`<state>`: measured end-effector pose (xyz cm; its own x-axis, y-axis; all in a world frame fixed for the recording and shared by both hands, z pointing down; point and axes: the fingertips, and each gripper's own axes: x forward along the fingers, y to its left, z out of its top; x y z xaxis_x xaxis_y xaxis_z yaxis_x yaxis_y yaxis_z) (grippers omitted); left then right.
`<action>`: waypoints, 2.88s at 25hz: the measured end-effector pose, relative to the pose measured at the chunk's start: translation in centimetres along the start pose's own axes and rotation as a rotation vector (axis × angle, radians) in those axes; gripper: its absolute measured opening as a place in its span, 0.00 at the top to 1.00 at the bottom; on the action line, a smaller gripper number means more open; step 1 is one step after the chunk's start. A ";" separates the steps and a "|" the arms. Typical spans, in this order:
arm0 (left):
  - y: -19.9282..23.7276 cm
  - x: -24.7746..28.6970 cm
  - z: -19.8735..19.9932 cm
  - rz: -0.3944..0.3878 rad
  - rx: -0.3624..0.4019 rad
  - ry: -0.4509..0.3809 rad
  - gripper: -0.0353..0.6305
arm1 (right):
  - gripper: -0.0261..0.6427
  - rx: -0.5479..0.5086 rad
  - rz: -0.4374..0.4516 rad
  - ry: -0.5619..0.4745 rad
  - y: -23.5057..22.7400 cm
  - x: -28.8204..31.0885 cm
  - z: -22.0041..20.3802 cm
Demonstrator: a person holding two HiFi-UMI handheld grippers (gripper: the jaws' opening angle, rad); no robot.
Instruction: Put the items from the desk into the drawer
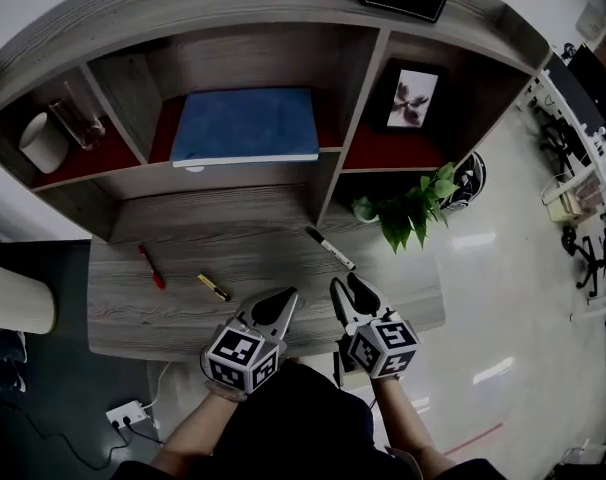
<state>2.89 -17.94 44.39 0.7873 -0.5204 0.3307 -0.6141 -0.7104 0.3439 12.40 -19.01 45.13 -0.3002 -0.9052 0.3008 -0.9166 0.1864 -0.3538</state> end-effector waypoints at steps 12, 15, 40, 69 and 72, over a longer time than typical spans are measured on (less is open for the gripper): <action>1.7 6.3 -2.3 -0.034 -0.030 0.085 0.92 | 0.74 -0.321 0.059 0.361 -5.9 5.5 -4.3; 2.3 7.3 -3.2 -0.034 -0.021 0.120 0.92 | 0.74 -0.367 0.077 0.463 -7.3 7.1 -6.4; 5.3 12.4 -7.6 -0.041 -0.114 0.273 0.92 | 0.78 -0.457 0.074 0.797 -9.2 11.1 -11.0; -2.4 10.9 -10.1 -0.237 0.019 0.370 0.92 | 0.86 -0.143 -0.164 0.524 -7.9 0.9 -10.0; -3.9 10.5 -10.8 -0.272 0.033 0.389 0.92 | 0.86 -0.085 -0.229 0.498 -8.3 -1.0 -10.5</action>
<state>12.93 -15.50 56.03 0.8362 -0.1017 0.5389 -0.3812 -0.8142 0.4379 17.60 -15.62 57.03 -0.1608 -0.6401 0.7513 -0.9850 0.0552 -0.1638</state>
